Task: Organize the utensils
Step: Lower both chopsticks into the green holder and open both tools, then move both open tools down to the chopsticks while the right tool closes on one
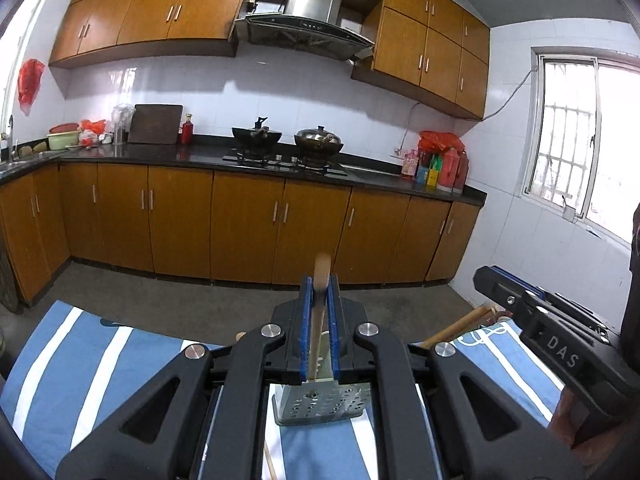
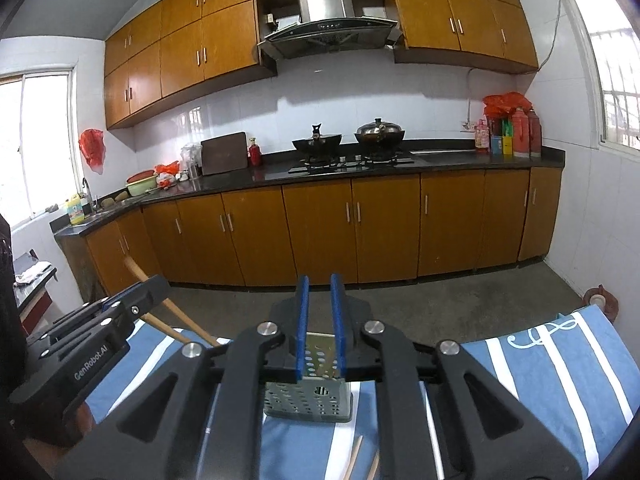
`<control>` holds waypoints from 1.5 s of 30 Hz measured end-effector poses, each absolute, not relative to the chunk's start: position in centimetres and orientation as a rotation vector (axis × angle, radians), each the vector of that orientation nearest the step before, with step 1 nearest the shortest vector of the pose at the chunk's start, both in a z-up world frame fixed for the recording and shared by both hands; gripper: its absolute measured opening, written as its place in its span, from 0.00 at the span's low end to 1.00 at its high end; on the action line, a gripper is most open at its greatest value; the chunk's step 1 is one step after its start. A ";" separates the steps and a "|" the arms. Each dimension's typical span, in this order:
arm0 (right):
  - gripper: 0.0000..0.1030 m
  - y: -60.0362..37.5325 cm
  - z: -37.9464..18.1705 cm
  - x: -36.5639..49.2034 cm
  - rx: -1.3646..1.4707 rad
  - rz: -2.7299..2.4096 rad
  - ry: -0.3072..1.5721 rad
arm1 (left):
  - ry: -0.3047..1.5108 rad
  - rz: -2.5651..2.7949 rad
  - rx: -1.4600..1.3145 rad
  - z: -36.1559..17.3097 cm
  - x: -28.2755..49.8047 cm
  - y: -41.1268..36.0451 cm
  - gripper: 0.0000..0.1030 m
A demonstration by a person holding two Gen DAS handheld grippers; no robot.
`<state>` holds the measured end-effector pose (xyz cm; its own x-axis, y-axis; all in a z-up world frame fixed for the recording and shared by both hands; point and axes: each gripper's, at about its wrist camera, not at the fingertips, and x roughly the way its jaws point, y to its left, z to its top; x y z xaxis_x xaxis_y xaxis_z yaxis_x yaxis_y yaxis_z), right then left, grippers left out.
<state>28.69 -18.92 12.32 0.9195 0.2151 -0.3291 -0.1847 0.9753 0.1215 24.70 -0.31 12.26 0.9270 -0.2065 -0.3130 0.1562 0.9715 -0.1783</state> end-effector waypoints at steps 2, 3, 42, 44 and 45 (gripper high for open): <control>0.14 -19.2 12.5 28.1 0.093 0.204 0.337 | 0.327 -0.185 -0.156 12.5 24.4 0.1 0.08; 0.14 -19.5 12.6 27.9 0.093 0.202 0.330 | 0.323 -0.183 -0.158 12.7 24.2 0.2 0.08; 0.08 -21.0 -11.2 20.6 0.093 0.095 0.882 | 0.760 -0.096 -0.165 -5.8 14.7 5.4 0.37; 0.08 -22.0 -11.2 20.8 0.114 0.052 0.881 | 0.753 -0.113 -0.153 -5.8 14.5 4.8 0.41; 0.08 -22.5 -11.2 20.8 0.124 0.029 0.880 | 0.756 -0.122 -0.148 -5.8 14.6 4.5 0.41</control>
<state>20.85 -22.49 -11.15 0.6376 0.0762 -0.7666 0.0257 0.9924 0.1200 14.56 4.55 -5.78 0.7214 -0.1629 -0.6731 0.0568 0.9826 -0.1769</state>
